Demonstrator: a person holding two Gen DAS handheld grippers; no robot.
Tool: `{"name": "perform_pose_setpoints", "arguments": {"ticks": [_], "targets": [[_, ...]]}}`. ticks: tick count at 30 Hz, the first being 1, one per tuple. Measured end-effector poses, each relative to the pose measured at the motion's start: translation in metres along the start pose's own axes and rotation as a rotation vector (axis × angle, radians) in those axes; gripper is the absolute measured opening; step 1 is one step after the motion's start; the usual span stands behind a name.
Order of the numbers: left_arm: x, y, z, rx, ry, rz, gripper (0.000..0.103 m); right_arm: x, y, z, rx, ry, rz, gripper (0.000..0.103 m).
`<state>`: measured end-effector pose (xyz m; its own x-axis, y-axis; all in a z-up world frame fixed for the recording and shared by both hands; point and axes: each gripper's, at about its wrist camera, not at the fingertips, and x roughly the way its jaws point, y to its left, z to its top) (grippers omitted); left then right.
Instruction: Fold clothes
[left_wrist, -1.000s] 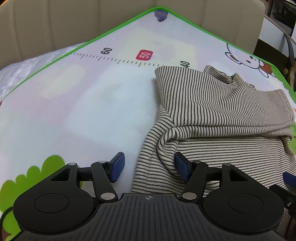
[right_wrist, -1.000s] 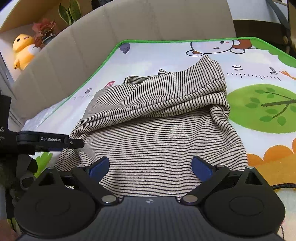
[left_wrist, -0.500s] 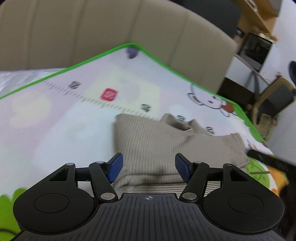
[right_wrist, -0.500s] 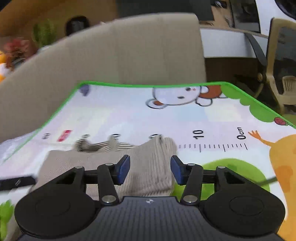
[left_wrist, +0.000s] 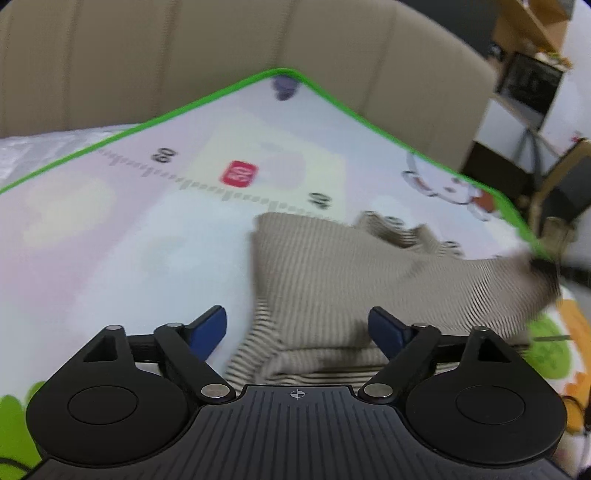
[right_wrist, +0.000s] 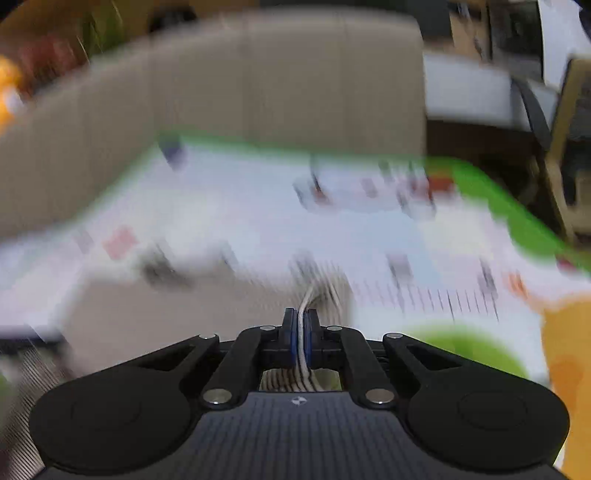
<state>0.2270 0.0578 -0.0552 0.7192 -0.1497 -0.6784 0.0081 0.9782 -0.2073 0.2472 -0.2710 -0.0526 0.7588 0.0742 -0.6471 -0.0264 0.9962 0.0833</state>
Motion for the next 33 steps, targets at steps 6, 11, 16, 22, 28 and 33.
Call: {"name": "perform_pose_setpoints", "arguments": {"ticks": [6,11,16,22,28,33], "targets": [[0.0,0.012,0.001,0.007,0.0,0.114,0.089,-0.024,-0.015,0.007,0.076,-0.044,0.052,0.014],[-0.018,0.01,0.006,-0.03,-0.067,-0.004,0.088,-0.043,-0.007,0.022,0.029,-0.091,0.122,0.016],[-0.02,-0.004,0.0,-0.036,-0.086,-0.239,0.088,-0.01,0.006,0.005,-0.005,0.024,0.11,0.032],[0.011,-0.004,-0.011,0.039,0.054,-0.019,0.088,-0.002,0.017,0.007,-0.045,0.066,0.081,0.036],[0.008,-0.004,-0.005,-0.004,0.08,0.003,0.091,-0.005,0.047,0.058,-0.09,-0.008,0.2,0.056],[0.005,-0.003,0.0,0.001,0.08,0.025,0.094,0.048,0.088,0.077,-0.143,0.024,0.181,0.057]]}}
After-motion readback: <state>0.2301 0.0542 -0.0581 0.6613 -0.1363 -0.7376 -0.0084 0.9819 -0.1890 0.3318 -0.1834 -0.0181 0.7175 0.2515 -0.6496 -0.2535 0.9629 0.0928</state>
